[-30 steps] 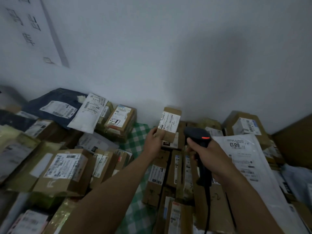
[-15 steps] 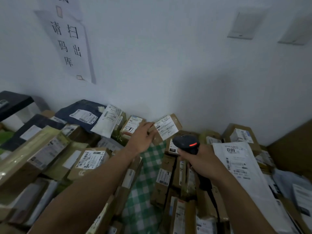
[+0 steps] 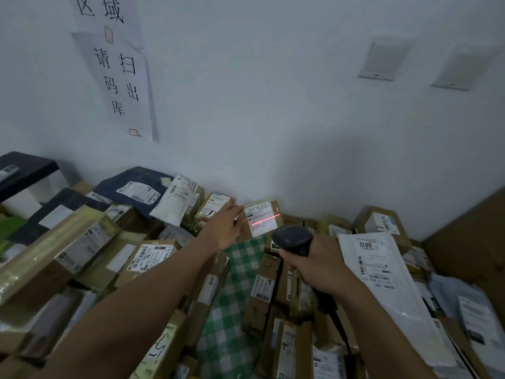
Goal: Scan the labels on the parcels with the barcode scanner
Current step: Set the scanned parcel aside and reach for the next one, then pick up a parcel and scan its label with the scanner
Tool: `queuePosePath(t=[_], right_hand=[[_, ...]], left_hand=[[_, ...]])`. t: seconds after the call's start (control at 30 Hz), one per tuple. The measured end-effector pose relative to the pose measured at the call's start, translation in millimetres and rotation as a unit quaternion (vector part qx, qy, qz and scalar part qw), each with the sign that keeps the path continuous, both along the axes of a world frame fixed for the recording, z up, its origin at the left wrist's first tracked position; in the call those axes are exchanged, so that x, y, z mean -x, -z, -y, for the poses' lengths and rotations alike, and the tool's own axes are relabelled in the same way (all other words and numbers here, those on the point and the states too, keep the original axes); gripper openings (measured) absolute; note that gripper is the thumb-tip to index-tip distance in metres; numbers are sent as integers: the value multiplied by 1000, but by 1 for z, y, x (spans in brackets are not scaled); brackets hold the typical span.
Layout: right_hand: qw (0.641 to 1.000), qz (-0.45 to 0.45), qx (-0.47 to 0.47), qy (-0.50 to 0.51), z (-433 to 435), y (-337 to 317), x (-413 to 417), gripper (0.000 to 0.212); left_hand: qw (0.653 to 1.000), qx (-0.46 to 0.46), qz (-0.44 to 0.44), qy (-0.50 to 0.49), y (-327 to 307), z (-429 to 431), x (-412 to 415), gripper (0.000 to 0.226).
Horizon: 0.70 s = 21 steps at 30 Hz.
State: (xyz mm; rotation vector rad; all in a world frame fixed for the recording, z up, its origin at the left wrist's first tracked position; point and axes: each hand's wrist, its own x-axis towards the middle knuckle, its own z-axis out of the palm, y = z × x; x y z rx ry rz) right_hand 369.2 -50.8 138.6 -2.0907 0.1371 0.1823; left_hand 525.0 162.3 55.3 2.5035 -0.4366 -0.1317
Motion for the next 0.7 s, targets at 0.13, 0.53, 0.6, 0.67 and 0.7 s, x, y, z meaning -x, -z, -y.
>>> queuePosePath(t=[0.13, 0.53, 0.6, 0.67, 0.7], right_hand=[[1000, -10, -6, 4, 3, 4, -2, 17], [997, -23, -67, 40, 10, 22, -27, 23], [994, -35, -89, 53, 10, 29, -40, 22], [993, -49, -95, 59, 11, 39, -54, 22], [992, -56, -94, 58, 12, 45, -61, 22]], left_hand=[[1000, 3, -2, 1, 3, 0, -1, 52], [984, 132, -78, -94, 25, 13, -18, 39], [968, 172, -115, -141, 36, 20, -27, 36], [957, 187, -139, -172, 52, 29, -38, 36], [954, 188, -146, -183, 61, 35, -42, 34]])
